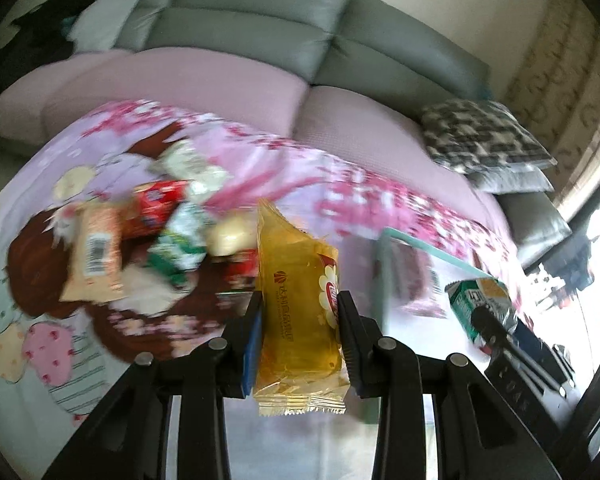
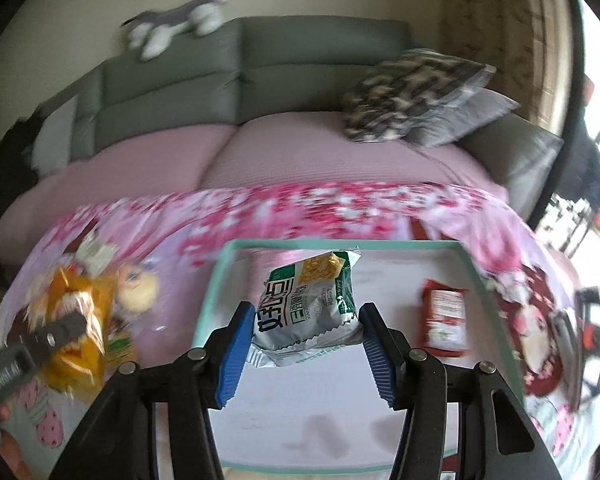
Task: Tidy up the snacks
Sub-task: 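Lift both packs and carry them over the tray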
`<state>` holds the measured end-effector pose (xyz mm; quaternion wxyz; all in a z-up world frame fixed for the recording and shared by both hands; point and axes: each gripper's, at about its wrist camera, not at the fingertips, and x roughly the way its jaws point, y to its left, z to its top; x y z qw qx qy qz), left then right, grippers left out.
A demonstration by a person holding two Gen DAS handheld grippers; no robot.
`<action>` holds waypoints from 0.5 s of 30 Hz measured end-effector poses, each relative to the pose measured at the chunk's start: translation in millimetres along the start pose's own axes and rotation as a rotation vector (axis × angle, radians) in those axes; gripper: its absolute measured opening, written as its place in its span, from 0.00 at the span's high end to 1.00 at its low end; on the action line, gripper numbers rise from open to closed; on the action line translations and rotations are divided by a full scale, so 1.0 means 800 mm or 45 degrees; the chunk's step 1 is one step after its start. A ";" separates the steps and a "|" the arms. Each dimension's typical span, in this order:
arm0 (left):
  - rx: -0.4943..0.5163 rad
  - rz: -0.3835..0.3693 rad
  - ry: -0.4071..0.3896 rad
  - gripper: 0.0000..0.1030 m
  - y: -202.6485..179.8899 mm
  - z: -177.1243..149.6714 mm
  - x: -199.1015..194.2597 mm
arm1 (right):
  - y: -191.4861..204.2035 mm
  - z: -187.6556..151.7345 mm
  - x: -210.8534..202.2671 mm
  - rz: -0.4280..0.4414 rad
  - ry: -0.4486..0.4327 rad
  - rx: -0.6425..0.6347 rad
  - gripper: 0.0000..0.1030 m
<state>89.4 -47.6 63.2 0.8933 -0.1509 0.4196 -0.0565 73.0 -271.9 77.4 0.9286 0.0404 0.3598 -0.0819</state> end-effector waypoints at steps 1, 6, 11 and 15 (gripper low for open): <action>0.028 -0.027 0.005 0.65 -0.013 -0.002 0.004 | -0.013 0.002 -0.002 -0.018 -0.006 0.037 0.45; 0.172 -0.136 0.036 0.65 -0.073 -0.014 0.024 | -0.077 0.001 -0.013 -0.126 -0.015 0.201 0.45; 0.305 -0.233 0.044 0.65 -0.127 -0.031 0.035 | -0.133 -0.007 -0.023 -0.224 0.001 0.348 0.45; 0.348 -0.271 0.070 0.65 -0.150 -0.040 0.046 | -0.156 -0.012 -0.021 -0.257 0.038 0.410 0.45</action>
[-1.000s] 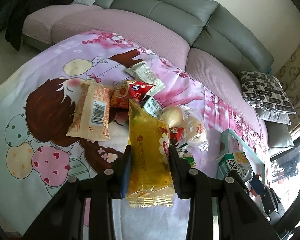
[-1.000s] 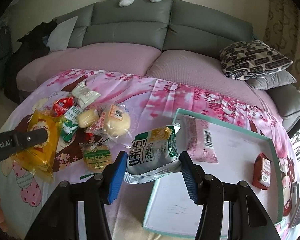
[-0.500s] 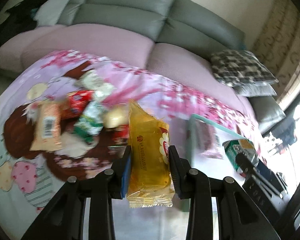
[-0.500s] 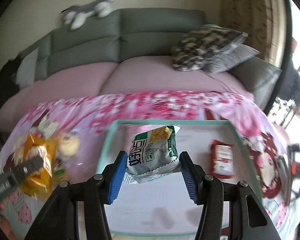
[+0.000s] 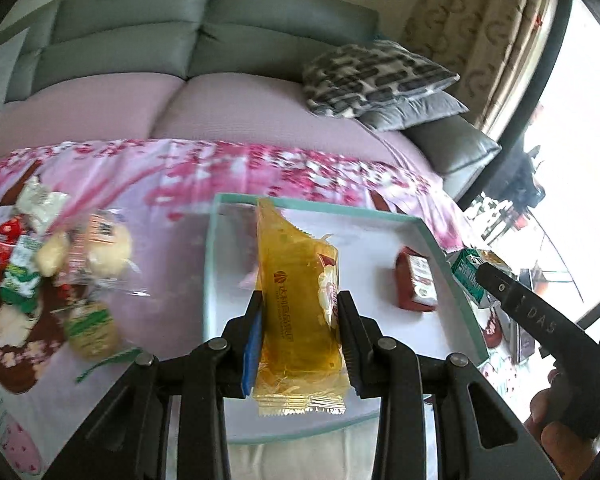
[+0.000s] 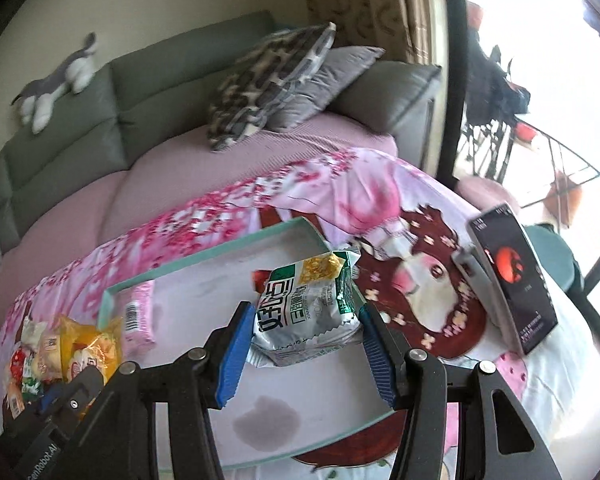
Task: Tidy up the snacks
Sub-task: 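Lift both packs and carry them over the tray, then open the right gripper on the green-and-white pack while the left releases the yellow bag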
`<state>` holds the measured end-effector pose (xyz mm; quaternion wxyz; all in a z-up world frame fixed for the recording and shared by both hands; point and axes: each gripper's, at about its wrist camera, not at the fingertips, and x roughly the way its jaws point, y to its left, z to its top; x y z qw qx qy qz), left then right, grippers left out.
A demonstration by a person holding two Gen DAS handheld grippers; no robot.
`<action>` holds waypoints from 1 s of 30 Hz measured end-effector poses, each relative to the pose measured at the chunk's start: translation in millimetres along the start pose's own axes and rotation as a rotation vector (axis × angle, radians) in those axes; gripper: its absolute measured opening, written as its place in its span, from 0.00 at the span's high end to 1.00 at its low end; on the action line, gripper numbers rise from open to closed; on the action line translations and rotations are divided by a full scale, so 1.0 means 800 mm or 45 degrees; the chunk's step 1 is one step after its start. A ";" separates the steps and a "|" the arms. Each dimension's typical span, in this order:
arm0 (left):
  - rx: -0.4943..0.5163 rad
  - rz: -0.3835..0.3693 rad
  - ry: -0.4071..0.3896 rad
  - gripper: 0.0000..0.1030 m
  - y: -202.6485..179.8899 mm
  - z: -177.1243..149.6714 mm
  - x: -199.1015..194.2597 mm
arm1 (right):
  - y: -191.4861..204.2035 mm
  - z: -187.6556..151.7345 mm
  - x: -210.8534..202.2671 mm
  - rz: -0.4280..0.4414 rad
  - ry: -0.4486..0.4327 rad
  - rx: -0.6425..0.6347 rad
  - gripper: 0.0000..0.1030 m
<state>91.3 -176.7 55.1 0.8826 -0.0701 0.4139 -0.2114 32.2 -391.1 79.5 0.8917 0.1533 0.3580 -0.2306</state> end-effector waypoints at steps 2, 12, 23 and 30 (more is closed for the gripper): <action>0.008 -0.016 0.017 0.65 -0.006 -0.002 0.008 | -0.005 -0.001 0.006 -0.002 0.024 0.009 0.45; -0.007 -0.022 0.126 0.65 -0.009 -0.012 0.050 | -0.002 -0.018 0.035 -0.018 0.165 -0.020 0.45; -0.060 -0.015 0.197 0.65 0.004 -0.016 0.068 | 0.006 -0.041 0.071 -0.075 0.338 -0.072 0.43; -0.073 0.053 0.220 0.45 0.012 -0.019 0.075 | 0.010 -0.045 0.076 -0.107 0.362 -0.091 0.43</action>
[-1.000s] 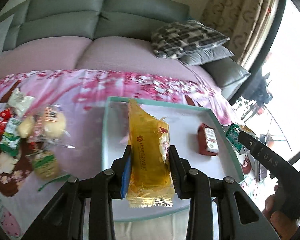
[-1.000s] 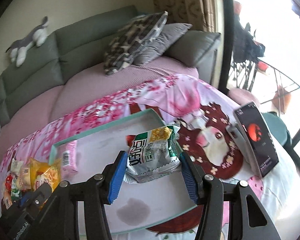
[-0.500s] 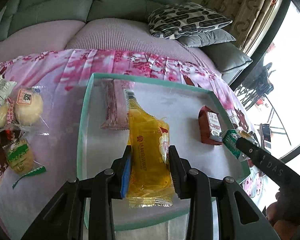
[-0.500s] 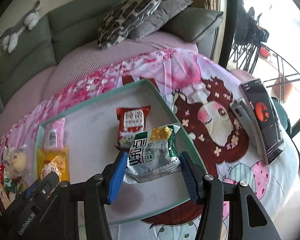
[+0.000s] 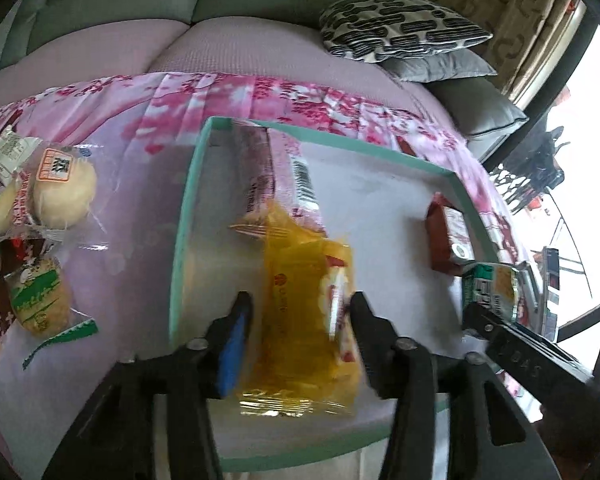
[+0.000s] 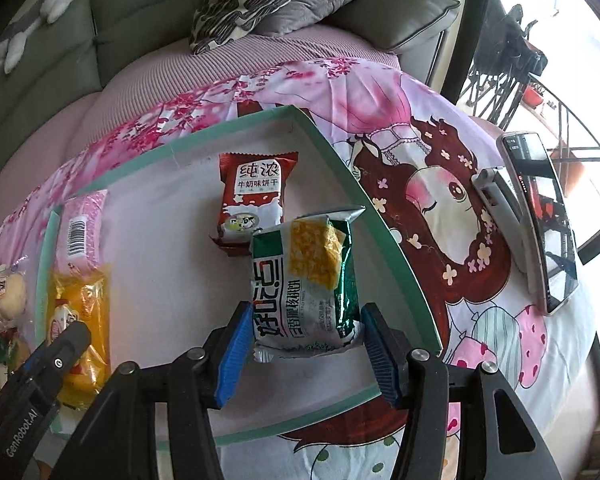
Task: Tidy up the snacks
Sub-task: 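Open the right gripper on the green-and-white pack while the left releases the yellow bag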
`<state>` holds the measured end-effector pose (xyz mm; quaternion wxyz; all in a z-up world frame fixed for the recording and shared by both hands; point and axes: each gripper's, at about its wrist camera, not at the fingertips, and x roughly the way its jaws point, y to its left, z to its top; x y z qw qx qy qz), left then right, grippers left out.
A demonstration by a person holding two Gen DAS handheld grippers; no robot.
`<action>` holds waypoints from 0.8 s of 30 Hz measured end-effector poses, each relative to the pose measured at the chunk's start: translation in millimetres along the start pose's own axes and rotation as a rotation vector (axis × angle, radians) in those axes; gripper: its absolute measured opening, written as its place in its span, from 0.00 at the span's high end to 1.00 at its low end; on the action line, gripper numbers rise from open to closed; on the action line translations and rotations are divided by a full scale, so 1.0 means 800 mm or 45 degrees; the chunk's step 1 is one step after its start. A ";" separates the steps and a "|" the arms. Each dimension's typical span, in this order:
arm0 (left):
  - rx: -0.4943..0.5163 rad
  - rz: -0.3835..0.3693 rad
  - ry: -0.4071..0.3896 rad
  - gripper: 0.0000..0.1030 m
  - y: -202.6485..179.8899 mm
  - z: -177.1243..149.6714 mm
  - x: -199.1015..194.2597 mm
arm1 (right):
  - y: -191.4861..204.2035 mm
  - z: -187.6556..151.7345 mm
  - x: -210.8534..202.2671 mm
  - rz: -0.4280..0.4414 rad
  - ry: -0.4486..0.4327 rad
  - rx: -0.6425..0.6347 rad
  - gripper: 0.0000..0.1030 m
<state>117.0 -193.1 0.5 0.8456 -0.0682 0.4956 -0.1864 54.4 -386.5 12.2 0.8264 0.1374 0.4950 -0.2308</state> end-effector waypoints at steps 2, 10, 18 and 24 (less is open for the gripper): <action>-0.017 0.003 0.006 0.40 0.004 0.000 0.002 | 0.000 0.001 0.000 -0.009 0.004 0.001 0.40; -0.010 0.013 -0.006 0.31 0.006 0.000 0.000 | 0.001 0.002 0.004 -0.038 0.019 -0.002 0.30; 0.036 0.025 -0.128 0.11 0.002 0.004 -0.021 | 0.000 0.008 -0.011 -0.014 -0.052 0.013 0.11; -0.002 0.063 -0.234 0.04 0.016 0.008 -0.037 | 0.003 0.011 -0.016 0.014 -0.080 0.014 0.02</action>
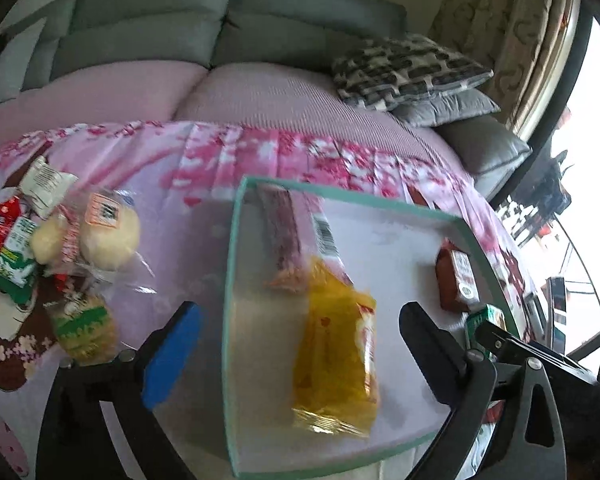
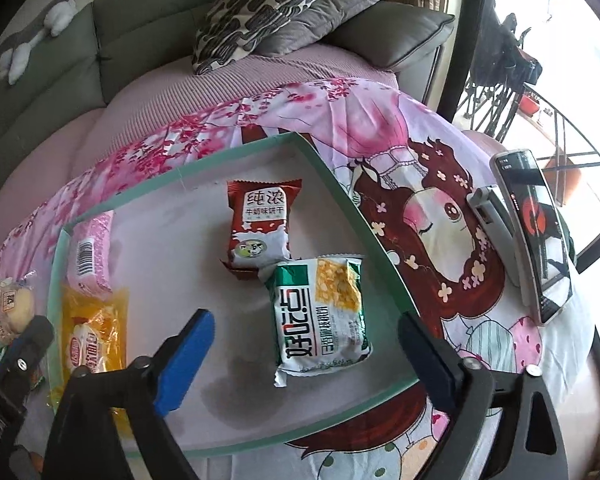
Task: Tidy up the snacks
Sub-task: 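Open the right gripper on the green-and-white pack while the left releases the yellow bag, then withdraw both open grippers from the tray back to the snack pile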
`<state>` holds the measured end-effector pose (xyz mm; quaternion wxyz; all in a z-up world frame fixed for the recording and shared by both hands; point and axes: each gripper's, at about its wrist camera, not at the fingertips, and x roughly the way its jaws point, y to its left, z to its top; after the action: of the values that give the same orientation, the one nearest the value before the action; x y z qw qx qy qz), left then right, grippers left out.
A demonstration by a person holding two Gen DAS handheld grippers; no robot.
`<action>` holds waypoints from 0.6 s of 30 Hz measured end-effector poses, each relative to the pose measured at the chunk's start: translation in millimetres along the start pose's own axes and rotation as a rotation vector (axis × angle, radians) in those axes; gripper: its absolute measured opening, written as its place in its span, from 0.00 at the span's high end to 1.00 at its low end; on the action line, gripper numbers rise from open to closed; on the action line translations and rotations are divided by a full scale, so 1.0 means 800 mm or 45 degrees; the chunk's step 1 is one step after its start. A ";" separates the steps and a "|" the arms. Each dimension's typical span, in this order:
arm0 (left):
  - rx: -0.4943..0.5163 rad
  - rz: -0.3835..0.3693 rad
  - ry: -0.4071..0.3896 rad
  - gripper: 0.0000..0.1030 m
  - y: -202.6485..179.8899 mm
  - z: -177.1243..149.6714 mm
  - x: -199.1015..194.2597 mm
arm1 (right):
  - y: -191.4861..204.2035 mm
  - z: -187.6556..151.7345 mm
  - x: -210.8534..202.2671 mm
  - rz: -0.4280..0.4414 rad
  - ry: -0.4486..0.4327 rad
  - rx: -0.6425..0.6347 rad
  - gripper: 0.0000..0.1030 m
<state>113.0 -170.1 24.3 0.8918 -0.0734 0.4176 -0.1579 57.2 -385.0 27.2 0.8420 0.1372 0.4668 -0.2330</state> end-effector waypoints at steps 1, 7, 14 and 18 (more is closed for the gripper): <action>-0.010 0.016 -0.016 0.04 0.005 0.001 -0.002 | 0.003 0.000 0.001 0.000 0.000 -0.011 0.00; -0.077 0.157 -0.080 0.03 0.031 0.006 -0.009 | 0.015 -0.001 0.000 0.024 -0.014 -0.049 0.00; -0.179 0.395 -0.151 0.03 0.080 0.009 -0.028 | 0.044 -0.001 -0.007 0.045 -0.038 -0.111 0.00; -0.266 0.465 -0.130 0.03 0.113 0.008 -0.034 | 0.068 -0.004 -0.011 0.082 -0.048 -0.171 0.00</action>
<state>121.2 -76.1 24.5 0.9131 -0.0963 0.3925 0.0544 78.8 -334.7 33.6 0.8650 0.0910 0.4608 -0.1765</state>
